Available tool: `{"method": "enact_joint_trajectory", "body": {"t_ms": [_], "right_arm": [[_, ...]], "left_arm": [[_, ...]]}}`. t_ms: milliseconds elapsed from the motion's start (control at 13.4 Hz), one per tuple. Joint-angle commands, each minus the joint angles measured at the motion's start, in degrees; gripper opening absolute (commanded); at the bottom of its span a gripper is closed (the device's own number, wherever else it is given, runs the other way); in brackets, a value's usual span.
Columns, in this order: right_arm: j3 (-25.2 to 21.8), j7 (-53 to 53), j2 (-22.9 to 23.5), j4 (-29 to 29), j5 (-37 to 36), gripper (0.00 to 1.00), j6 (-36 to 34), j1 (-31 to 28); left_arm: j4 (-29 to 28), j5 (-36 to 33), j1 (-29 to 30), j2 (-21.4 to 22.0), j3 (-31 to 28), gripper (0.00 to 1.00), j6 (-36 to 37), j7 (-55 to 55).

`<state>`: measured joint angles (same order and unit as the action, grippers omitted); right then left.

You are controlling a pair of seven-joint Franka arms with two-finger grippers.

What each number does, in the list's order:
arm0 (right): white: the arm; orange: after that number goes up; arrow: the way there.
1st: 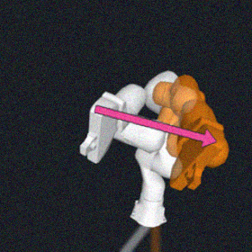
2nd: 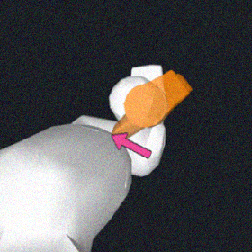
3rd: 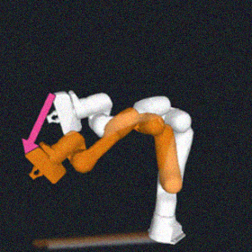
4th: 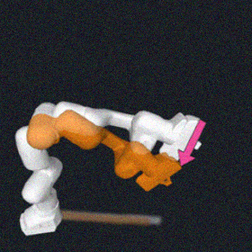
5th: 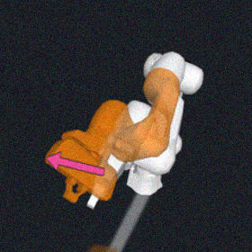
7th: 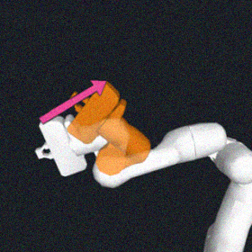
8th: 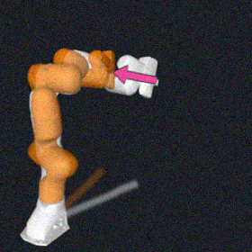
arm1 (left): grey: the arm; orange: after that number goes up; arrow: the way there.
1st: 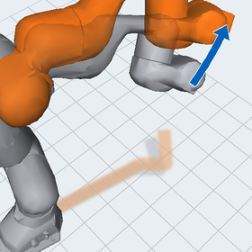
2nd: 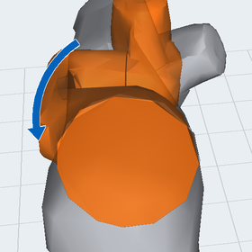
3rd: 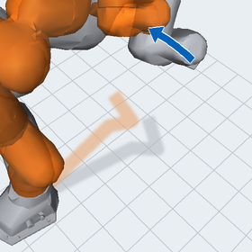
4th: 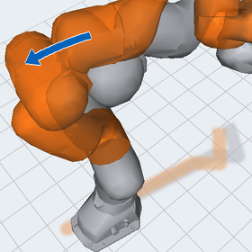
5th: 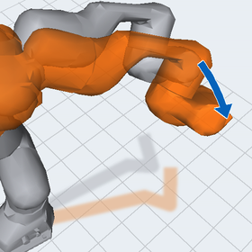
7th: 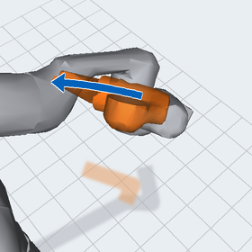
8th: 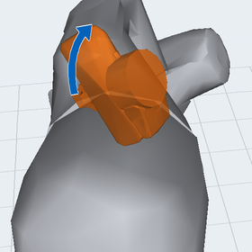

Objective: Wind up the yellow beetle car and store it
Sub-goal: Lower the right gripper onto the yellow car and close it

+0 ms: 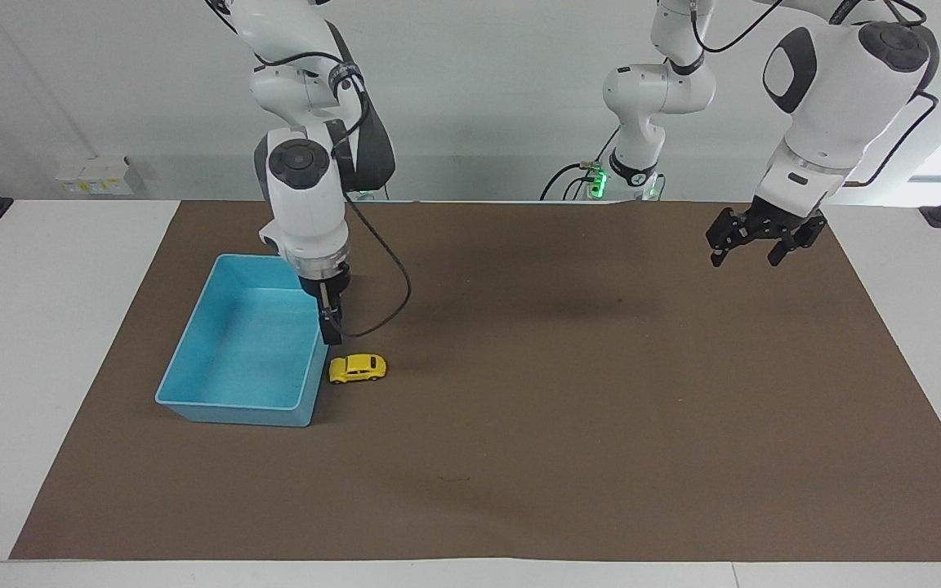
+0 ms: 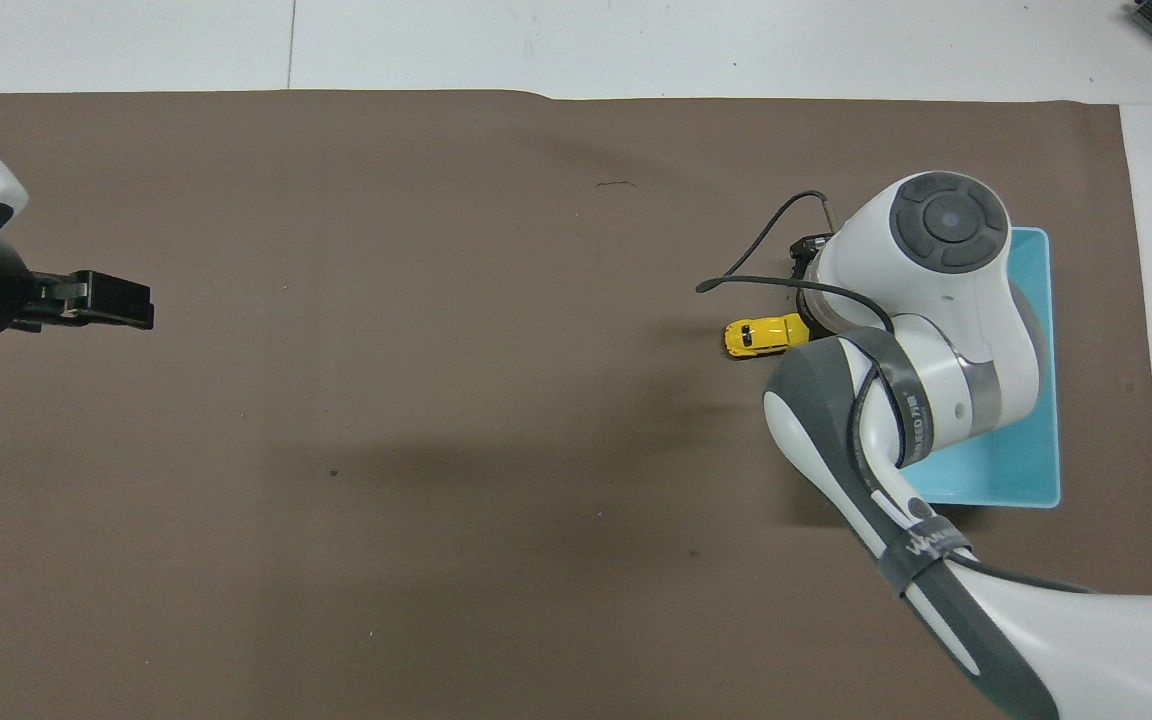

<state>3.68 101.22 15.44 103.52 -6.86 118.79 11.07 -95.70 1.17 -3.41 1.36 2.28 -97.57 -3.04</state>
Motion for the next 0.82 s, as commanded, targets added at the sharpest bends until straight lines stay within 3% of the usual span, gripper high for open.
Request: {"method": "enact_joint_trajectory", "body": {"t_ms": [0,446,744], "right_arm": [[0.5,2.3,1.7,0.1,-1.5,1.0,2.4,-0.3],[0.5,7.1,4.8,3.1,-6.8,1.0,8.8,1.8],[0.5,7.2,4.9,5.8,-10.4,1.0,12.1,1.7]], "left_arm": [[3.1,-1.2,0.6,-0.1,0.4,1.0,4.4,0.8],[8.1,-0.8,0.6,1.1,0.3,1.0,10.3,0.7],[7.7,-0.4,0.7,3.0,0.0,1.0,10.0,0.1]]}}
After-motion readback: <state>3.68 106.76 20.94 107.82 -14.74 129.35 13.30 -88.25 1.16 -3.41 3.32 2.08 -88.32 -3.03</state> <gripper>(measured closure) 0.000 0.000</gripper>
